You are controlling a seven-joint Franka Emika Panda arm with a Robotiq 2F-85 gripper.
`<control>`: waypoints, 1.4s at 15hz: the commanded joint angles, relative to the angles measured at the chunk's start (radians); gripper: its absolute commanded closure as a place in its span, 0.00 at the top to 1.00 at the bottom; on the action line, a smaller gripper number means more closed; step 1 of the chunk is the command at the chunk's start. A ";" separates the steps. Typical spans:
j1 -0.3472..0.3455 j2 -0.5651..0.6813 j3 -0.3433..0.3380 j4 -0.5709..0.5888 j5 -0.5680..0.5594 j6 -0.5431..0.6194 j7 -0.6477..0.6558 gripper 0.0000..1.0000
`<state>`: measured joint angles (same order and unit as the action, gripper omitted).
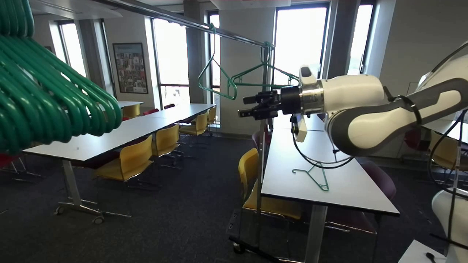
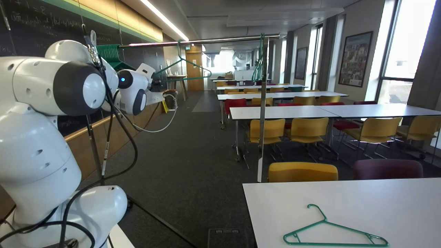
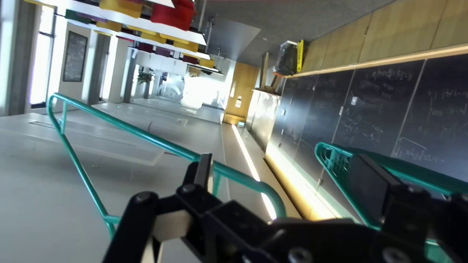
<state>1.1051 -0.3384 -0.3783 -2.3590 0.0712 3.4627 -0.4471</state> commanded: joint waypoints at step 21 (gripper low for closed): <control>-1.040 0.014 0.983 0.163 0.478 0.000 -0.490 1.00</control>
<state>0.2123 -0.2472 0.4823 -2.1534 0.4812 3.4628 -0.8943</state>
